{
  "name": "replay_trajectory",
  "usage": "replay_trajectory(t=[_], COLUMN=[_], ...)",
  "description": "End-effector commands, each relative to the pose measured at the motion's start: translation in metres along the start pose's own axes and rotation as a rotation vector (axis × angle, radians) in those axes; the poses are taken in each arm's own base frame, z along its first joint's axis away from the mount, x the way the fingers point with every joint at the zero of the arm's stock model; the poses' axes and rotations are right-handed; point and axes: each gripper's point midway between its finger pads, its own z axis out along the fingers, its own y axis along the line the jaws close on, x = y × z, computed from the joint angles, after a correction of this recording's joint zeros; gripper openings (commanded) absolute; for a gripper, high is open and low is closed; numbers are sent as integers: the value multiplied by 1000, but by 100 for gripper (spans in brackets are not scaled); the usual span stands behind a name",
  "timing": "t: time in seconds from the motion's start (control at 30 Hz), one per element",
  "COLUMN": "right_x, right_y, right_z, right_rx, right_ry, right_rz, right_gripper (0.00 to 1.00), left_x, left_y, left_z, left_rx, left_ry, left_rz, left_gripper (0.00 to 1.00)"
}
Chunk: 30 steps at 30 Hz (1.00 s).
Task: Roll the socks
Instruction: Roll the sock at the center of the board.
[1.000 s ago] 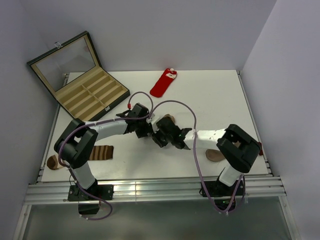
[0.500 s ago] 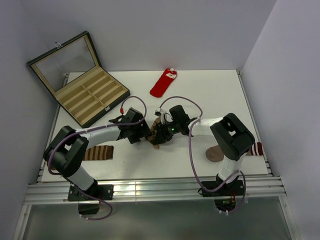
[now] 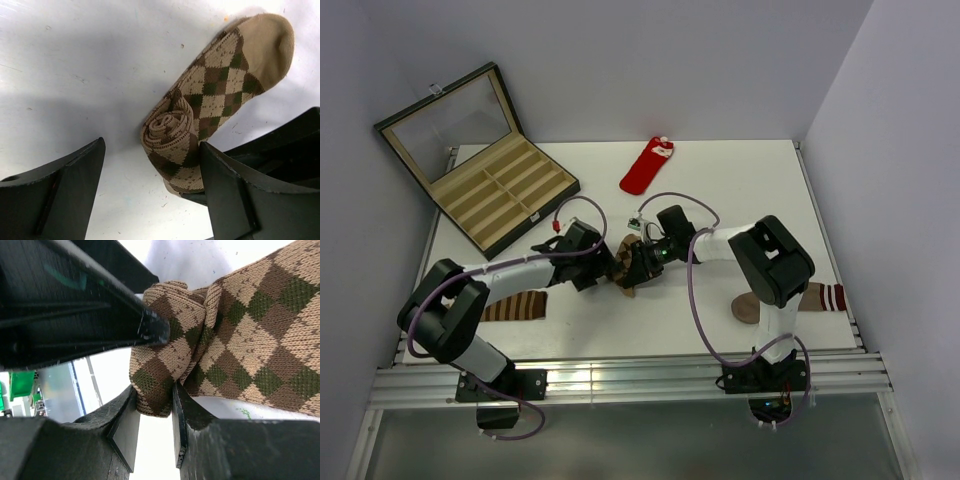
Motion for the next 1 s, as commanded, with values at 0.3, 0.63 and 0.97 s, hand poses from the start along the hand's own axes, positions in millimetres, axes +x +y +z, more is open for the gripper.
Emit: replay_trajectory(t=[0.3,0.63,0.97], right_x=[5,1,-2], right_y=[-14,-9,-4], right_z=[0,1,7], right_rx=[125,98,37], right_ry=[44,65,133], right_rz=[-14,-8,46], right_gripper=[0,0,0], left_x=[-51,-35,-37], left_y=[-49,-39,-36], left_z=[14,48,61], left_rx=[91,57,29], left_ry=[-48,39,37], left_rz=[99,139,170], left_gripper=[63,29,13])
